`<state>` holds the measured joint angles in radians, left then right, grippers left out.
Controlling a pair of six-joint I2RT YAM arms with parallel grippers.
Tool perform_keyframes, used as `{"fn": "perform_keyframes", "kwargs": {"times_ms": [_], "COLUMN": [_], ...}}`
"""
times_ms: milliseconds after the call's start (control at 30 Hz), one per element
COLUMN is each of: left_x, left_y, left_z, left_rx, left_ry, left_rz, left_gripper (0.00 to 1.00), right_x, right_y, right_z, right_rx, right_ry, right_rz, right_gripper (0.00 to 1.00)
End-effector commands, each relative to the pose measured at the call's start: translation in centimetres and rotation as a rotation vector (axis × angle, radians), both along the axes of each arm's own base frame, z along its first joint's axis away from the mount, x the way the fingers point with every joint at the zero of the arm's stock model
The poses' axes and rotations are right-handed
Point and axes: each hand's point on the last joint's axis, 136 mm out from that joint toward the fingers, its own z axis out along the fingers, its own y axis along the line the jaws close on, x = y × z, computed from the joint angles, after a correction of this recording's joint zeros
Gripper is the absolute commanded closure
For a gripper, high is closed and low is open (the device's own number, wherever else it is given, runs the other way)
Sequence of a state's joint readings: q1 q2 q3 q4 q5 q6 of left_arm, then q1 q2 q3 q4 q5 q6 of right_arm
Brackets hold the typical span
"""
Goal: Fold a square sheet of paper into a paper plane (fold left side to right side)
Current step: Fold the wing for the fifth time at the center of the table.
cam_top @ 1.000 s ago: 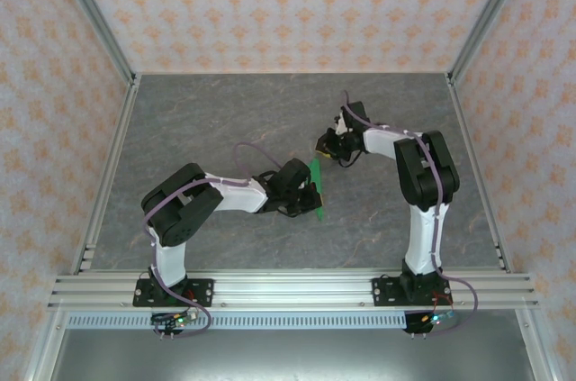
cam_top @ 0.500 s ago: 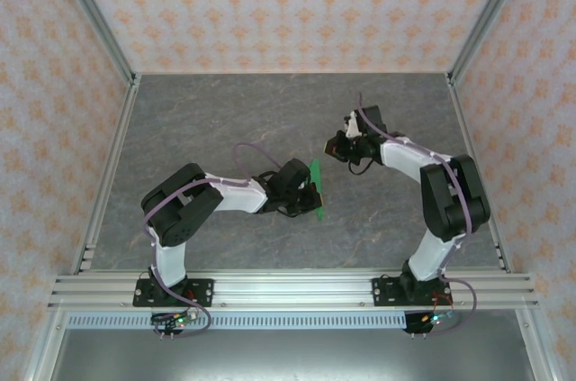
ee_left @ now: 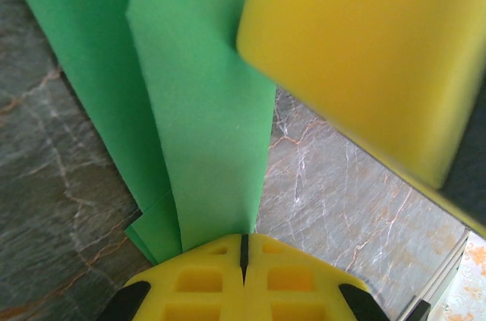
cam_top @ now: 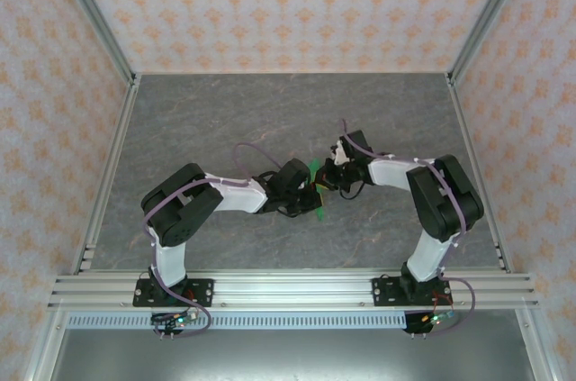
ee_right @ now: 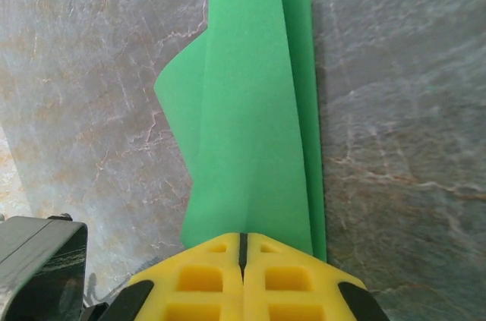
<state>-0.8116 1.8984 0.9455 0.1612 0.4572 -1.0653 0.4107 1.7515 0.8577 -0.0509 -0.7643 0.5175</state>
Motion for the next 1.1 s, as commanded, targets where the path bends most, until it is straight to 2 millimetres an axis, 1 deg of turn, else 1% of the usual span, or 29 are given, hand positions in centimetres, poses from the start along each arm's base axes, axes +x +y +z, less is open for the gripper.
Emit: {"fn": "perform_keyframes", "kwargs": {"times_ms": [0, 100, 200, 333, 433, 600, 767, 867, 967, 1067], "left_x": [-4.4, -4.4, -4.5, -4.6, -4.6, -4.7, -4.6, -4.6, -4.7, -4.6], "left_y": [4.6, 4.6, 4.6, 4.7, 4.7, 4.7, 4.6, 4.6, 4.6, 4.5], "left_z": [-5.7, -5.7, -5.7, -5.8, -5.8, -5.9, -5.8, -5.9, -5.9, -5.8], "left_rx": [0.233, 0.234, 0.237, 0.238, 0.238, 0.238, 0.235, 0.233, 0.229, 0.224], "left_ry": [0.162, 0.162, 0.165, 0.168, 0.171, 0.173, 0.171, 0.171, 0.173, 0.170], "left_rz": [-0.010, -0.011, -0.013, -0.011, -0.013, -0.014, -0.014, -0.014, -0.013, -0.014], "left_gripper": [1.00, 1.00, 1.00, 1.00, 1.00, 1.00, 1.00, 1.00, 1.00, 1.00], "right_x": [-0.4, -0.4, 0.2, 1.2, 2.5, 5.2, 7.9, 9.5, 10.8, 11.0], "right_y": [0.1, 0.0, -0.4, -1.1, -1.5, -2.1, -2.5, -2.7, -2.5, -2.3], "right_z": [-0.9, -1.6, -2.2, -2.8, -2.8, -1.7, -1.4, -0.7, 0.9, 2.5], "right_rx": [0.003, -0.010, -0.055, -0.126, -0.143, -0.144, -0.146, -0.141, -0.123, -0.107], "right_ry": [0.010, 0.019, 0.006, -0.022, -0.049, -0.112, -0.156, -0.185, -0.225, -0.249], "right_rz": [-0.004, 0.002, 0.005, 0.011, -0.001, -0.022, -0.038, -0.053, -0.056, -0.047], "right_gripper": [0.98, 0.98, 0.97, 0.98, 0.97, 0.97, 0.97, 0.96, 0.96, 0.96]}}
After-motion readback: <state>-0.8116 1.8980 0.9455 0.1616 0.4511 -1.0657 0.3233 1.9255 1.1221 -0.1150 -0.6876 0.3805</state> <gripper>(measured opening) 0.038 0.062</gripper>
